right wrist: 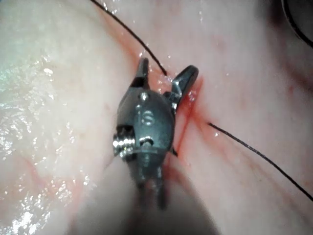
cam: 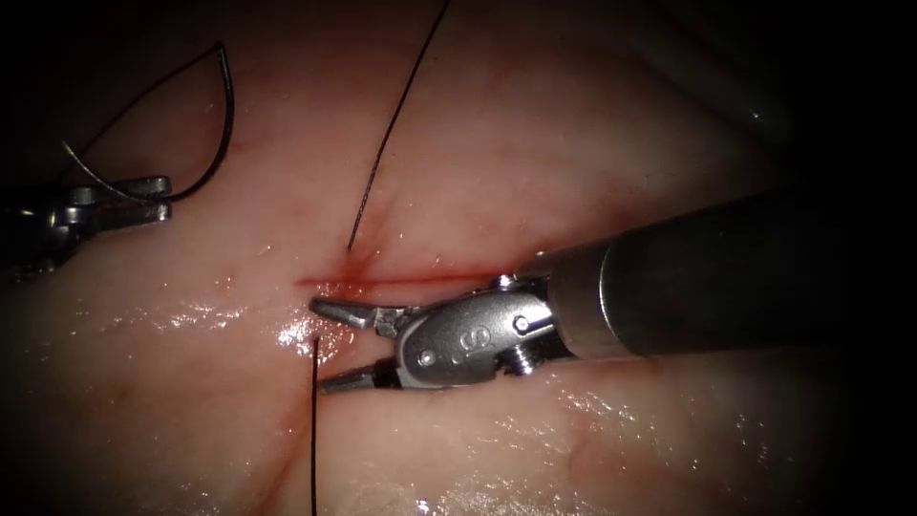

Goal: Wound Closure
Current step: Pull the suture through the tissue until a short tail remains on top, then lengthen the suture tail with the right needle driver

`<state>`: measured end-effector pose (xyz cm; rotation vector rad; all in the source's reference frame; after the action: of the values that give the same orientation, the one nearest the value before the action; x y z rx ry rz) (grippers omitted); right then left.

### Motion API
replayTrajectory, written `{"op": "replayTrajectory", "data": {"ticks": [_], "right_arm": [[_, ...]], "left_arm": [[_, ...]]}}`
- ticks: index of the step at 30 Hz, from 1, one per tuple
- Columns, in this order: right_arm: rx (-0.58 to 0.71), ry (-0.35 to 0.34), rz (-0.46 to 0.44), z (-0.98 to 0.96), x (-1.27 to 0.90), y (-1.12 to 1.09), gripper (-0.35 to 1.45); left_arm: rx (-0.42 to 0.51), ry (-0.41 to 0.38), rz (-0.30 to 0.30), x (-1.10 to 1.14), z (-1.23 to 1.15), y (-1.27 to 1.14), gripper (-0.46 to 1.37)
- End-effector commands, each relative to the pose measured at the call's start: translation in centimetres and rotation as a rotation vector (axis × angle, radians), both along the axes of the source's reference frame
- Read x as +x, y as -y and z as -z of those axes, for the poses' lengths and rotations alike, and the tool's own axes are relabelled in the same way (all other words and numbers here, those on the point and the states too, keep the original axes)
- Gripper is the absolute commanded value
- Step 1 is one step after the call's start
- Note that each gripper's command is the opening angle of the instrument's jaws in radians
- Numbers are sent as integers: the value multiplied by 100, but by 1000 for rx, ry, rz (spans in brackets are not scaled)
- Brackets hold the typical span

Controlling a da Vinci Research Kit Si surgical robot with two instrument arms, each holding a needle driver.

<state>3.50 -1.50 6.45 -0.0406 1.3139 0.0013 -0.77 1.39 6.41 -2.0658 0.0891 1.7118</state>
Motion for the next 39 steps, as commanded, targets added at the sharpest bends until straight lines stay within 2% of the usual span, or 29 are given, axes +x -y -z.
{"op": "replayTrajectory", "data": {"ticks": [1,2,3,7,12,17,18,19,20,23,29,33,39], "right_arm": [[9,3,26,-3,2,1,15],[14,8,36,-5,4,3,-3],[19,7,46,-7,5,5,-35],[29,14,126,-10,9,20,-35],[30,20,172,-4,4,36,-35],[31,20,225,28,-6,69,-35],[34,31,262,43,-5,85,-35],[34,34,275,49,-4,91,-35],[33,28,293,66,-1,106,-35],[31,13,318,98,5,131,-35],[28,15,367,150,27,171,-35],[27,10,371,167,43,181,-35],[28,15,365,161,47,177,-35]], "left_arm": [[-2,3,-9,0,1,-1,-35],[-2,3,-9,0,1,-1,-35],[-2,3,-9,0,1,-1,-35],[-2,3,-9,0,2,0,-35],[1,4,-9,0,3,-3,-35],[2,4,-7,-2,3,-4,-35],[2,3,-7,-3,3,-4,-35],[2,3,-7,-3,3,-4,-35],[1,3,-7,-3,4,-3,-35],[1,3,-7,-4,4,-2,-35],[-1,3,-6,-8,3,-2,-35],[-4,7,-8,-12,3,0,-35],[-10,7,-11,-9,3,1,-35]]}}
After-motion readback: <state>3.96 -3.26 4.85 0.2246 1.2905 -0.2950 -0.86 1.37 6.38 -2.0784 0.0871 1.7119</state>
